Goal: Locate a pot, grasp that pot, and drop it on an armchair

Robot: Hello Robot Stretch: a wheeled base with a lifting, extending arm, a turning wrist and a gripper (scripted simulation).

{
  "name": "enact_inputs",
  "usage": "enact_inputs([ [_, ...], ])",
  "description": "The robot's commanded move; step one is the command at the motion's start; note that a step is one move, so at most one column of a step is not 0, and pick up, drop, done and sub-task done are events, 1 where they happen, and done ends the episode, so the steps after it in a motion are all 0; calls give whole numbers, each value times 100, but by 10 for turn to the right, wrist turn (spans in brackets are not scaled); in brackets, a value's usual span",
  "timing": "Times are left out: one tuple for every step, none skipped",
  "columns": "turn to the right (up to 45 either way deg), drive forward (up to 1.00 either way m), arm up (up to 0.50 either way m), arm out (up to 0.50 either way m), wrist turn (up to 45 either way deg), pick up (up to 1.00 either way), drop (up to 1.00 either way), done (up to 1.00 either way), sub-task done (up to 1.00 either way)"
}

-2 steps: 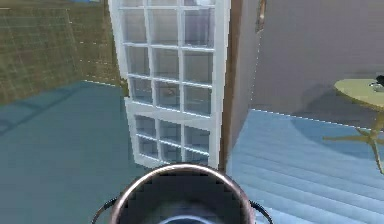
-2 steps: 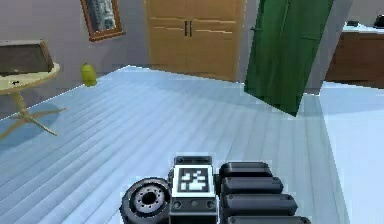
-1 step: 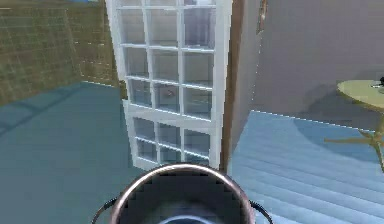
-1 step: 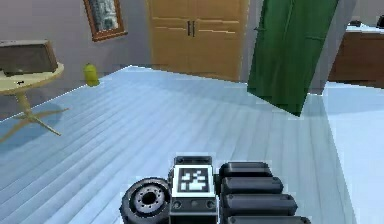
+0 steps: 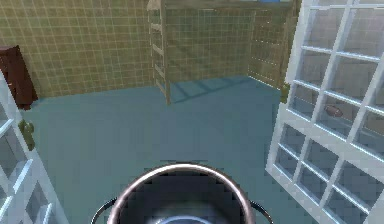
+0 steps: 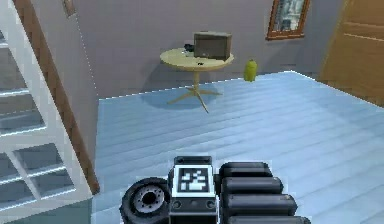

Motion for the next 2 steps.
enact_inputs([
  [-30, 0, 0, 0, 0, 0, 0, 0, 0],
  [0, 10, 0, 0, 0, 0, 0, 0, 0],
])
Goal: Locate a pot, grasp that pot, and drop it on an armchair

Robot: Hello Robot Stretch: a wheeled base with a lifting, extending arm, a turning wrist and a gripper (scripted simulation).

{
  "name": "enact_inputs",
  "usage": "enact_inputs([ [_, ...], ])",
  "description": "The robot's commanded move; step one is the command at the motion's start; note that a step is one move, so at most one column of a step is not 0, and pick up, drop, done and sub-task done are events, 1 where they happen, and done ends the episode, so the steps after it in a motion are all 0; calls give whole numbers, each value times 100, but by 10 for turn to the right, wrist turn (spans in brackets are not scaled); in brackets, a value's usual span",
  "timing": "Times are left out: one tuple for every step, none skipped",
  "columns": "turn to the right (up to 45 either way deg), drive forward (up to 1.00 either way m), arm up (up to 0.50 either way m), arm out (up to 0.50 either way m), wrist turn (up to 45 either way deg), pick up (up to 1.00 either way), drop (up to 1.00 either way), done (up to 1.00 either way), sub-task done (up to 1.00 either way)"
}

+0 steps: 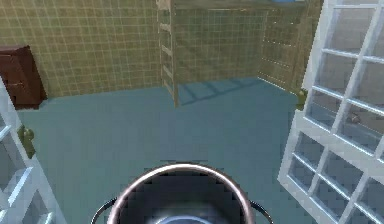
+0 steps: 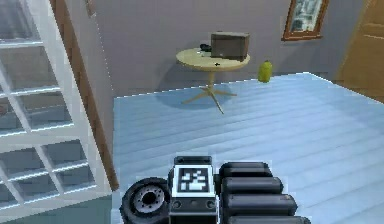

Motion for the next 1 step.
enact_inputs([
  [-60, 0, 0, 0, 0, 0, 0, 0, 0],
])
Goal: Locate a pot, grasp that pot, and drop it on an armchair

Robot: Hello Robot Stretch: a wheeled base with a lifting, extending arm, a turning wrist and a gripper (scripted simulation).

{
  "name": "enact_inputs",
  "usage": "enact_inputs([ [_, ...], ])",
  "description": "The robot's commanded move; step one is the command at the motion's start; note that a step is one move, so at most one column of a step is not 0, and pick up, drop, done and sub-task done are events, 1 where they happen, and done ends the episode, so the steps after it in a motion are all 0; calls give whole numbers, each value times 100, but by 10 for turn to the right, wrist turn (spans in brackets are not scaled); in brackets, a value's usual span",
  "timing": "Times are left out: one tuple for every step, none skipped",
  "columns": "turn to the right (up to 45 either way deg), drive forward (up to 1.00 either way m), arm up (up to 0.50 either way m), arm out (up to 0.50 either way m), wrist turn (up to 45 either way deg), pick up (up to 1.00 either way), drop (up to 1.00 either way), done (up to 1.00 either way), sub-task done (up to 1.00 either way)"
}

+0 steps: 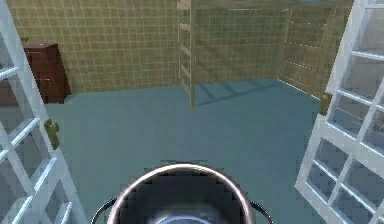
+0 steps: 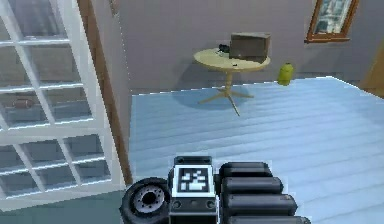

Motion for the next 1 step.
enact_inputs([
  [-30, 0, 0, 0, 0, 0, 0, 0, 0],
])
